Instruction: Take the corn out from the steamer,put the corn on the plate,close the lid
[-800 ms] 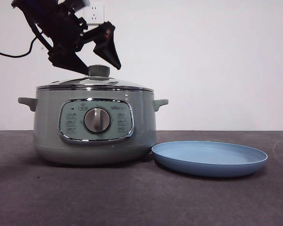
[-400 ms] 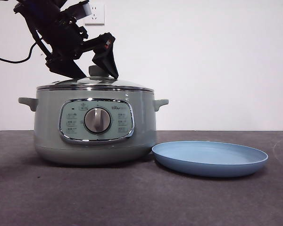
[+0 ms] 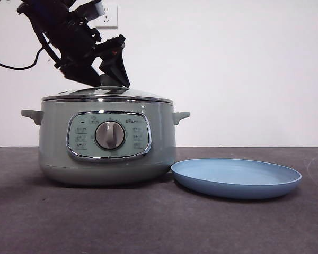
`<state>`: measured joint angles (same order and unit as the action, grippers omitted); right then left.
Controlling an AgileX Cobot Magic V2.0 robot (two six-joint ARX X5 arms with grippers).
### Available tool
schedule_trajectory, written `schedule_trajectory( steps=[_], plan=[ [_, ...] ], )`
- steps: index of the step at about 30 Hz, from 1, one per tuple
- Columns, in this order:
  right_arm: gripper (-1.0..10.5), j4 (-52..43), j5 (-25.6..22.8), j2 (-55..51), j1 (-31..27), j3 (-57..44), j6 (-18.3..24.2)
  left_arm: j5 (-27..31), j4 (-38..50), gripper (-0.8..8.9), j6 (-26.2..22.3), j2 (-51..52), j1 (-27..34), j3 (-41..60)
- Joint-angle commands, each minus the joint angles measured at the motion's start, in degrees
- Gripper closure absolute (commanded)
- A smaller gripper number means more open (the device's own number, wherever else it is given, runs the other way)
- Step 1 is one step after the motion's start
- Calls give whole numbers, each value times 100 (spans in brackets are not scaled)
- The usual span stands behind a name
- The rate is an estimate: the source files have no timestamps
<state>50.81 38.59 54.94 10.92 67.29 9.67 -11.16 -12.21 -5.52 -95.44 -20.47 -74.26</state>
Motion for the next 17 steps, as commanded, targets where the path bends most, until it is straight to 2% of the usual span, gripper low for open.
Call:
schedule_trajectory(
  steps=[1, 17],
  plan=[
    [348, -13, 4, -7, 7, 17, 0, 33, -114, 822, 96, -87, 17, 37],
    [349, -13, 4, -7, 2, 17, 0, 22, -83, 822, 96, 479, 33, 26]
  ],
)
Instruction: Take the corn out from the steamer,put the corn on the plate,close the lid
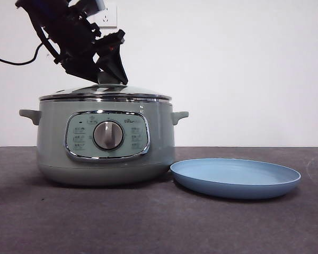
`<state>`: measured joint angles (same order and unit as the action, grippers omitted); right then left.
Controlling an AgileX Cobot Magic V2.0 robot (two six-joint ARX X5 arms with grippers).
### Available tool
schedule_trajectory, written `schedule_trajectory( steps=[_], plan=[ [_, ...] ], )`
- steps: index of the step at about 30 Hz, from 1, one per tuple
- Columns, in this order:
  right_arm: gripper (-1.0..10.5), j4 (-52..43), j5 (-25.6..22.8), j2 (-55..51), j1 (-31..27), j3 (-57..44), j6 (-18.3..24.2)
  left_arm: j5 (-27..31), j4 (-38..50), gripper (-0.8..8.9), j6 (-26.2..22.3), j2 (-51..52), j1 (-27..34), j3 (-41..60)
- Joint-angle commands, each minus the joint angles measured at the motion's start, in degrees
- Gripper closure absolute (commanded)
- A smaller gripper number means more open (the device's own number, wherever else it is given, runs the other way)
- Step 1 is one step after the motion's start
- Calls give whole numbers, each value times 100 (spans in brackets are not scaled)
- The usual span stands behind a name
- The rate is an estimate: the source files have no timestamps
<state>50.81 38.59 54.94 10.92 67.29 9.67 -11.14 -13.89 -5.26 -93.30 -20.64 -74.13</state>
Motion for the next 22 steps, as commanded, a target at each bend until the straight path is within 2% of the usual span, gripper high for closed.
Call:
schedule_trajectory(
  steps=[1, 9, 15, 22],
  plan=[
    [349, -13, 4, -7, 2, 17, 0, 20, 90, 822, 70, 332, 50, 13],
    [349, -15, 4, -7, 2, 17, -2, 20, 33, 822, 68, 977, 55, 13],
    [350, -46, 4, 63, 2, 17, -26, 28, -566, 821, 68, 1816, 55, 13],
    [351, -776, 4, 334, 46, 17, -612, 50, -1143, 822, 94, 2916, 214, 13]
  ],
)
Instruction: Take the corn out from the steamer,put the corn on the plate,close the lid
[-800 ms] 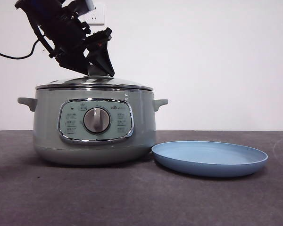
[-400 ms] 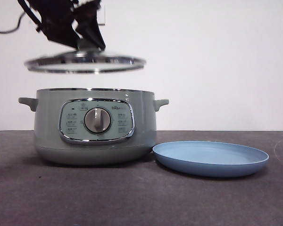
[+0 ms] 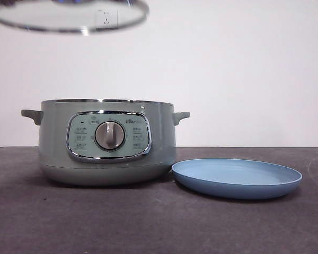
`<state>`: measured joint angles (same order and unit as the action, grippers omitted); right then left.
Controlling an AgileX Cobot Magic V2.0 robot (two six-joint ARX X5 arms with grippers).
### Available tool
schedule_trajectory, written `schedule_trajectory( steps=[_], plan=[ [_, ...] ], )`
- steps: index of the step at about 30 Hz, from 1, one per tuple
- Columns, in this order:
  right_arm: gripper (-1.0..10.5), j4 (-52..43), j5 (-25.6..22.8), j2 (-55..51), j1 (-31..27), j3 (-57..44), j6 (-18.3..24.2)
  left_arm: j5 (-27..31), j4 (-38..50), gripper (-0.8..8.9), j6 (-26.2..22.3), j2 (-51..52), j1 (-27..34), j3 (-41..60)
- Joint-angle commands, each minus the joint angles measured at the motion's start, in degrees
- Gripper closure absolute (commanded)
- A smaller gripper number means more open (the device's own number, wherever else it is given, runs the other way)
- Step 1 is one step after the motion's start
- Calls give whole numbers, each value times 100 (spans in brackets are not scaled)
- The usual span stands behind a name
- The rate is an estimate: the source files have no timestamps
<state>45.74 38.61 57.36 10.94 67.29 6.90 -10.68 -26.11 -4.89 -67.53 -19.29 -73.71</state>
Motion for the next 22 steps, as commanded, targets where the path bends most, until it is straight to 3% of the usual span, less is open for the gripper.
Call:
schedule_trajectory(
  steps=[1, 6, 15, 22],
  plan=[
    [351, -437, 2, 155, 79, 17, -439, 7, -66, 821, 57, 496, 114, -28],
    [352, -1226, -227, 564, 354, 17, -973, 7, -721, 821, 52, 1117, 295, -28],
    [352, -2758, -1698, 1727, 1622, 48, -1668, 184, -1497, 821, 33, 1958, 365, -28],
    [353, -3112, -2865, 2979, 2538, 807, -1738, 313, -1945, 822, 31, 2511, 365, -28]
  ],
)
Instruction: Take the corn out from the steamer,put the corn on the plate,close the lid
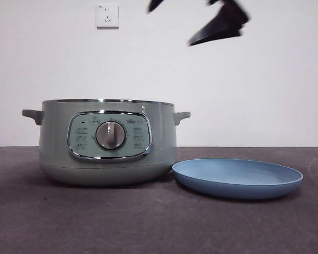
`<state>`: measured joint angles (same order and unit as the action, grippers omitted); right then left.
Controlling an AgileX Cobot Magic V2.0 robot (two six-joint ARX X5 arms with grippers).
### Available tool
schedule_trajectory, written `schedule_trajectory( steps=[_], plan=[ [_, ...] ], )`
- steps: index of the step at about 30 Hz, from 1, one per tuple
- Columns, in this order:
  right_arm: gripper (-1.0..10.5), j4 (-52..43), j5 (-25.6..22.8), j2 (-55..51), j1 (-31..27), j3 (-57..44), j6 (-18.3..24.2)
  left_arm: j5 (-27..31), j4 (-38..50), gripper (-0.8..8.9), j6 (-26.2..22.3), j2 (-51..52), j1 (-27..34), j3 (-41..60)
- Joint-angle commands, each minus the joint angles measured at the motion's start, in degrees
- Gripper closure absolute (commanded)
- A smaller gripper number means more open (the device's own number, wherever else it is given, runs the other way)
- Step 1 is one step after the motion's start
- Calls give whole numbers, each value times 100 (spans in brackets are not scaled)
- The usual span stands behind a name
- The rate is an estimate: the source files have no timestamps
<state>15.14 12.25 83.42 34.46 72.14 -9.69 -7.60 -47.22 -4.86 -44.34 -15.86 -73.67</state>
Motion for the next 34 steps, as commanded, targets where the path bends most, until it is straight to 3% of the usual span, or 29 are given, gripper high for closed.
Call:
schedule_trajectory(
  steps=[1, 14, 34],
  plan=[
    [353, -48, -273, 557, 260, 494, -79, 7, 118, 821, 28, 249, 22, -33],
    [410, 728, -949, 3158, 686, 3156, -79, 7, -271, 821, 37, 684, 22, -33],
    [412, 835, -1241, 4524, 723, 3342, -103, -7, -398, 822, 35, 691, 22, -33]
  ],
)
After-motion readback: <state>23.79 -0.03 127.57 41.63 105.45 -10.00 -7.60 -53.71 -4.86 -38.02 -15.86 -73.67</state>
